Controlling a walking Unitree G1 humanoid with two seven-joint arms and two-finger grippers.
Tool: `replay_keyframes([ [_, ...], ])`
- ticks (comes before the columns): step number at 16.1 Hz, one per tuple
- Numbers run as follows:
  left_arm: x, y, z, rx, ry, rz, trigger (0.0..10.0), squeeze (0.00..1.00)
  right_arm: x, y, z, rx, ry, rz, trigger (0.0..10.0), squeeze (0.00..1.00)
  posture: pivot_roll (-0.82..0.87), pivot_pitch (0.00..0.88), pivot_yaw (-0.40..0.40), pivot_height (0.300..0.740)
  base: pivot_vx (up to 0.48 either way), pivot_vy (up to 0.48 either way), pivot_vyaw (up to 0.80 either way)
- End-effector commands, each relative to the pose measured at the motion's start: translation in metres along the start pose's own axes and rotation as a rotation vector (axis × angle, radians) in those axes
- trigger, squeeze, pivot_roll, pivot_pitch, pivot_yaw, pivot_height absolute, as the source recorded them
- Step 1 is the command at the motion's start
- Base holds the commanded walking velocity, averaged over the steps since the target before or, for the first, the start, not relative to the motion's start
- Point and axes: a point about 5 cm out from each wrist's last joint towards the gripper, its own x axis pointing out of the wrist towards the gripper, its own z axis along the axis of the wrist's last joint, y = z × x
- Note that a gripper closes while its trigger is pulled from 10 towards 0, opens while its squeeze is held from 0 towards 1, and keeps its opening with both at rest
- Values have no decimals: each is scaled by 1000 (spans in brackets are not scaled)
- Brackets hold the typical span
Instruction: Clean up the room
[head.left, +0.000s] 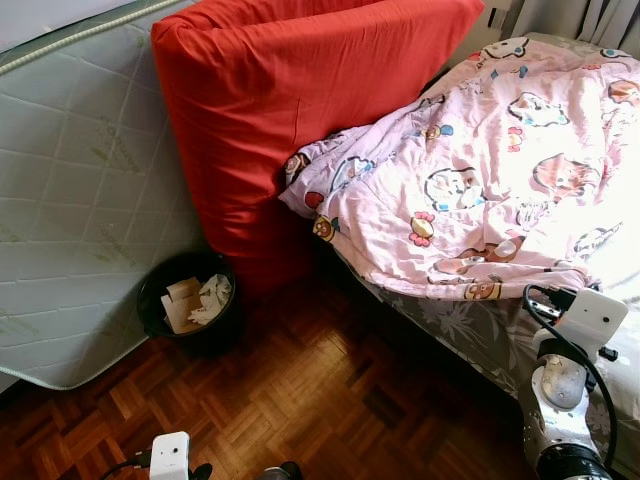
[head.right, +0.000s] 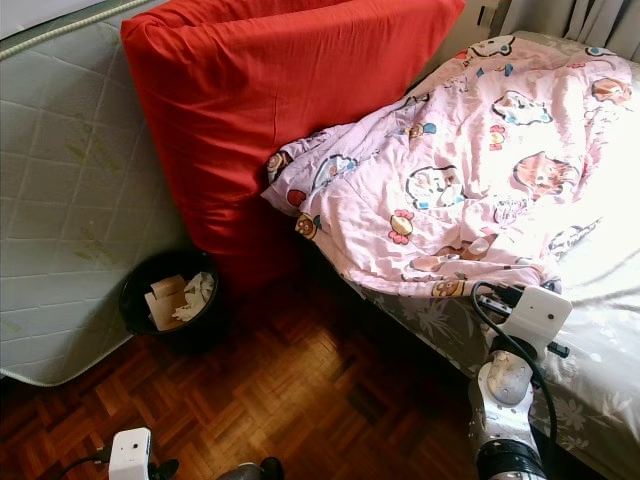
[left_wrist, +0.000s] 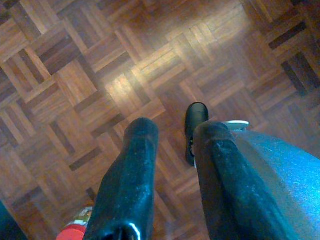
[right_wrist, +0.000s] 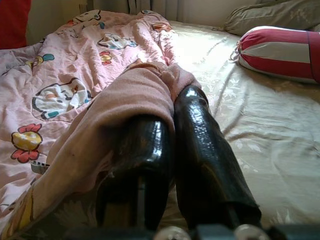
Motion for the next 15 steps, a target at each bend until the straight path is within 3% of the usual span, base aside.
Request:
replay_keyframes([
  [1,-3,4,-10,5,34,11,10000,0,0,-3,1,1,-11,-10,10000,0,62,168,46,740,0,0,0],
  [2,-3,4,-10,6,35,11,10000,0,0,-3,2,0,-14,-10,10000,0,61,168,45,740,0,0,0],
  [3,-3,5,-11,36,69,-8,10000,0,-34,-9,-64,-136,408,72,10000,0,71,198,38,740,0,0,0],
  [4,-3,6,-12,49,84,-16,10000,0,-56,-16,-90,-184,596,101,10000,0,72,199,39,740,0,0,0],
  [15,-4,6,-13,68,87,-28,10000,0,-61,-21,-99,-160,706,88,10000,0,77,199,39,740,0,0,0],
])
